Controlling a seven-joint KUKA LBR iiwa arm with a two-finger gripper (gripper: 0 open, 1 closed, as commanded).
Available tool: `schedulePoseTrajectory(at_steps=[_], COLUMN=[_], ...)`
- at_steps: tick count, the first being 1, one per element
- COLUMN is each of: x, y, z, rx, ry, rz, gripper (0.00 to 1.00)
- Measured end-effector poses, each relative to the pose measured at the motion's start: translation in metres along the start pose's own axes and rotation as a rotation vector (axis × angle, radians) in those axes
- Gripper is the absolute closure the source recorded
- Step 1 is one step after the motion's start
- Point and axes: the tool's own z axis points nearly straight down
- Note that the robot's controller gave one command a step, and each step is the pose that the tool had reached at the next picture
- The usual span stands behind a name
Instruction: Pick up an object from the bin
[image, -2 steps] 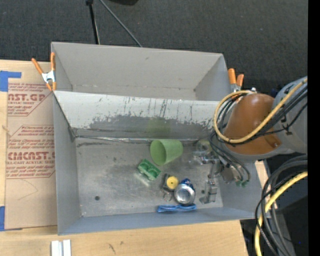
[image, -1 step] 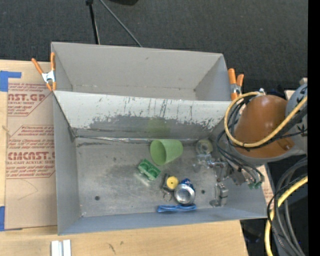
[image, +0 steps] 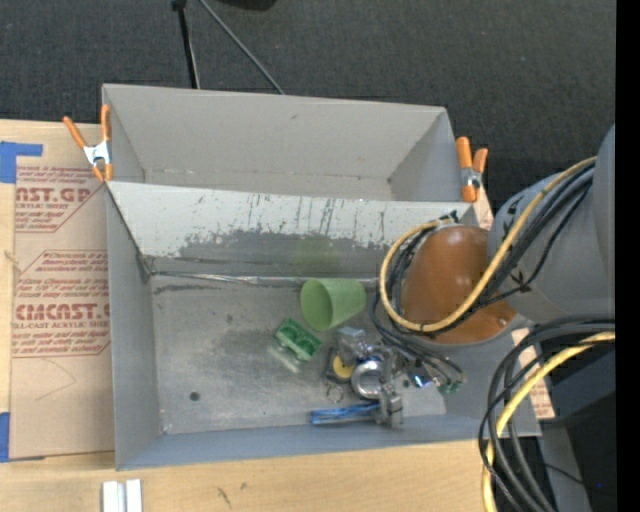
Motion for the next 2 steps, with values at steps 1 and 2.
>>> schedulePoseTrajectory(at_steps=[1, 2], x=[0.003, 0.009], y=[-0.001, -0.023], z=[-0.001, -0.189], rx=[-0.002, 0.001], ry=[0.011, 0.005], rz=[0.003, -0.184], gripper=[1.00, 1.00])
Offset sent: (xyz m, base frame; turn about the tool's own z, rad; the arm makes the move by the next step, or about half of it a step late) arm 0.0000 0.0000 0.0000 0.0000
